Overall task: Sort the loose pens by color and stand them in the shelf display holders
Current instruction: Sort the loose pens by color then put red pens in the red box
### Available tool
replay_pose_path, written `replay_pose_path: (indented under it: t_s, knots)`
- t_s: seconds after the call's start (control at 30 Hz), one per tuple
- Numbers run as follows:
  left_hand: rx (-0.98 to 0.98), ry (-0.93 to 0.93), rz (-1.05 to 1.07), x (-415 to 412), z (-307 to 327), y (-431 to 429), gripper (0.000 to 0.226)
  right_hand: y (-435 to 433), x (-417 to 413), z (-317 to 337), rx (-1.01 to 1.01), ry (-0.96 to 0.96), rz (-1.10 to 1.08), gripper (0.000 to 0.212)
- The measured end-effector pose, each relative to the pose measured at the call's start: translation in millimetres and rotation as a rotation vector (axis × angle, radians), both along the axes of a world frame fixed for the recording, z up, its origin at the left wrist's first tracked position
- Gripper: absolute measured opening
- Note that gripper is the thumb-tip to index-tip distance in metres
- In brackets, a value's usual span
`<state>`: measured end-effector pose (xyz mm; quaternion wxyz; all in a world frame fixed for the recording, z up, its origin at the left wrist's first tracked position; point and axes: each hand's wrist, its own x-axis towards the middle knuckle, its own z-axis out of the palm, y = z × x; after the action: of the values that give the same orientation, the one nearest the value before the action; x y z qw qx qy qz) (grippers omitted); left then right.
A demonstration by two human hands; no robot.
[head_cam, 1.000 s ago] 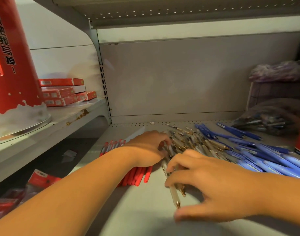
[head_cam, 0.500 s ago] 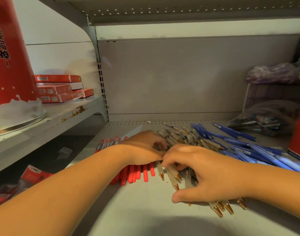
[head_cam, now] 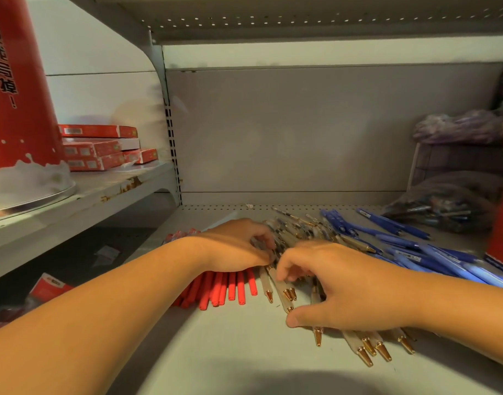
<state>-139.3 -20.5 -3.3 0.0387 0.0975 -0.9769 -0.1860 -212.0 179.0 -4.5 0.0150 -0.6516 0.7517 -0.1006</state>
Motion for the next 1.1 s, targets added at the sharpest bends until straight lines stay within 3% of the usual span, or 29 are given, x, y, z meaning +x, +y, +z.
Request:
replay_pose_path:
  t_s: [0.13, 0.2, 0.27, 0.37, 0.5, 0.73, 0.93, 1.1]
  knots:
    - [-0.013, -0.021, -0.019, 0.4, 2.5, -2.0, 0.015, -6.0, 13.0, -0.7, 0.027, -0.030, 0.015, 0.035]
    - [-0.002, -0.035, -0.018, 0.0, 3.6, -2.8, 0.012, -10.9, 14.4, 3.5, -0.009, -0.145, -0.003, 0.028]
    - [0.009, -0.062, 0.010, 0.7, 3.8, -1.3, 0.021, -18.8, 4.6, 13.0, -0.086, -0.243, -0.094, 0.013]
    - [-0.099, -0.118, 0.069, 2.1, 2.4, 1.8, 0.045, -38.1, -27.6, 28.4, -0.118, -0.228, -0.325, 0.005]
    - [-0.117, -0.118, 0.053, 2.9, 4.6, 6.9, 0.045, -73.5, -61.0, 26.3, -0.028, -0.124, -0.456, 0.028]
    - [-0.065, -0.130, -0.096, 1.6, 6.0, 8.9, 0.020, -125.9, -62.2, 13.8, 0.244, 0.042, -0.593, 0.023]
    - [-0.065, -0.162, -0.048, 0.2, 7.3, 5.7, 0.026, -132.3, -54.7, 30.2, 0.463, -0.056, -0.654, 0.031]
    - [-0.054, -0.185, -0.069, 2.7, 9.7, 2.8, 0.026, -134.4, -54.2, 25.5, 0.451, -0.048, -0.674, 0.030]
